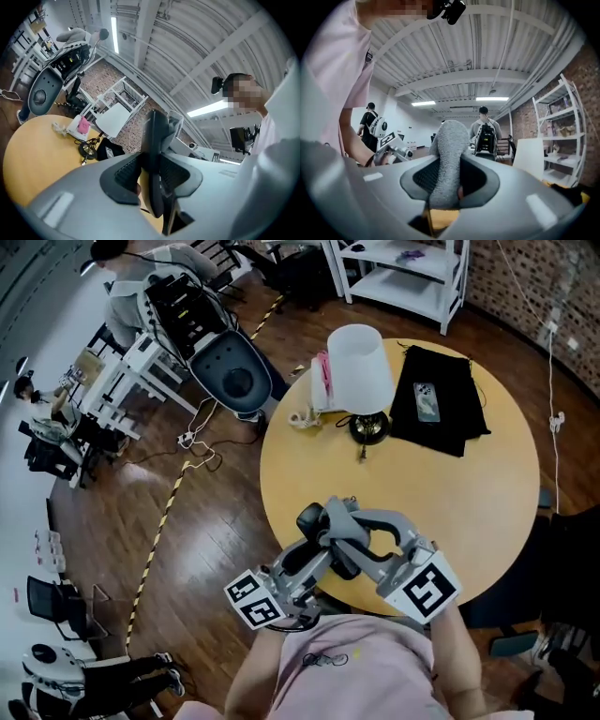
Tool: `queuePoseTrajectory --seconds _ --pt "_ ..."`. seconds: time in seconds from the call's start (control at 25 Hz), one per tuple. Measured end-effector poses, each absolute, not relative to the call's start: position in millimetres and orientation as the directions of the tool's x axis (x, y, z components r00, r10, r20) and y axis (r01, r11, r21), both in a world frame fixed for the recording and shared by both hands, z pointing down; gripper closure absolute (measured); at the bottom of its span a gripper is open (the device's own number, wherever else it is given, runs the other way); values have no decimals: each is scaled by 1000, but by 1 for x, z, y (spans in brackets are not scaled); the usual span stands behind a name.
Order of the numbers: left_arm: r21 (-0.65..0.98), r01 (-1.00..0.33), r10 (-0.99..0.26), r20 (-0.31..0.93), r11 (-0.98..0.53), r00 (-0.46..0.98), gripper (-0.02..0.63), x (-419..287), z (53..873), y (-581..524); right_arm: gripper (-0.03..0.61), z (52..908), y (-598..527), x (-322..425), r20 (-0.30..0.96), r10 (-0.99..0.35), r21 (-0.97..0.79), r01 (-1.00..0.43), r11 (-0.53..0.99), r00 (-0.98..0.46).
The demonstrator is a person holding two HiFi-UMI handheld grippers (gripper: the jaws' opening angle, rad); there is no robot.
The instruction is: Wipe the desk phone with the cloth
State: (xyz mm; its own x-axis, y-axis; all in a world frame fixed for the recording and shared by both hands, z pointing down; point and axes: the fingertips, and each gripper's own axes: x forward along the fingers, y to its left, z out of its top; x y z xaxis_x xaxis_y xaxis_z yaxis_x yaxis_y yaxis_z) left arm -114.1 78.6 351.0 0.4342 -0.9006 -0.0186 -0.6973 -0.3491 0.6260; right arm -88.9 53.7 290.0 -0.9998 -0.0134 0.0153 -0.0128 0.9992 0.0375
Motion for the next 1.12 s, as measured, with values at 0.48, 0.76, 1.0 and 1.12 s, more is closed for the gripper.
queuePoseTrajectory --seconds 0.48,0.76,1.0,1.12 --pt "789 -422 -879 -299 -446 371 492 -188 331 79 468 388 121 -73 229 78 -110 53 992 -970" --pt "799 -348 -869 -421 -491 259 492 -243 314 97 468 370 20 -84 210 -260 -132 -291 947 -942" --pt "757 -356 -836 -515 -547 190 492 -309 274 78 468 501 64 -60 548 -230 -134 -357 925 -804" --pt "742 -325 -809 -555 -586 191 493 -328 262 55 468 556 94 -73 686 -181 -122 -356 926 -705"
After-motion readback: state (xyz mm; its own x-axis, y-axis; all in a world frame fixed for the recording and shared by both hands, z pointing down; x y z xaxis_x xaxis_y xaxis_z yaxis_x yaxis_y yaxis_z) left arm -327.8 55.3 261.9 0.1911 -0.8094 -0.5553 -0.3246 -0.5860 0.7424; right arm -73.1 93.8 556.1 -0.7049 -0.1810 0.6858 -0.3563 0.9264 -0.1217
